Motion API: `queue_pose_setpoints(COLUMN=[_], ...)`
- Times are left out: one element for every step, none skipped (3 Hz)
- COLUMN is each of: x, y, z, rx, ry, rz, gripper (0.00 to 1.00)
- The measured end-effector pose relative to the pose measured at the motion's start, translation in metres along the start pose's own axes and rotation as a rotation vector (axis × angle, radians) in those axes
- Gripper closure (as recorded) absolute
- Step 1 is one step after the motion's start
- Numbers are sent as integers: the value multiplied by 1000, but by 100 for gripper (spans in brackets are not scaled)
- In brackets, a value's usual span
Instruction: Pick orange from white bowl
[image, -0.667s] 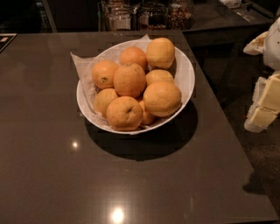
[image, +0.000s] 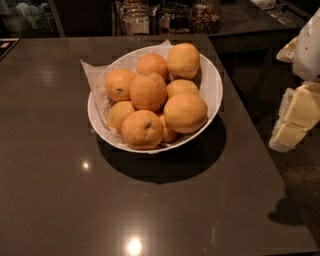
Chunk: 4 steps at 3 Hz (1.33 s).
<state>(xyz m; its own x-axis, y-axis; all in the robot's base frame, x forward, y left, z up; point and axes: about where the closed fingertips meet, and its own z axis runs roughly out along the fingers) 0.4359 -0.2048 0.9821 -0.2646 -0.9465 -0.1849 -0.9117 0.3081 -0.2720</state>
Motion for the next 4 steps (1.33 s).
queue_pose_setpoints(x=[-24, -49, -70, -77], y=[10, 22, 38, 38], z=[-3, -4, -8, -14], rx=[23, 36, 48, 54], ry=[35, 46, 34, 12], rz=[35, 53, 56, 36], gripper=[0, 0, 0, 0])
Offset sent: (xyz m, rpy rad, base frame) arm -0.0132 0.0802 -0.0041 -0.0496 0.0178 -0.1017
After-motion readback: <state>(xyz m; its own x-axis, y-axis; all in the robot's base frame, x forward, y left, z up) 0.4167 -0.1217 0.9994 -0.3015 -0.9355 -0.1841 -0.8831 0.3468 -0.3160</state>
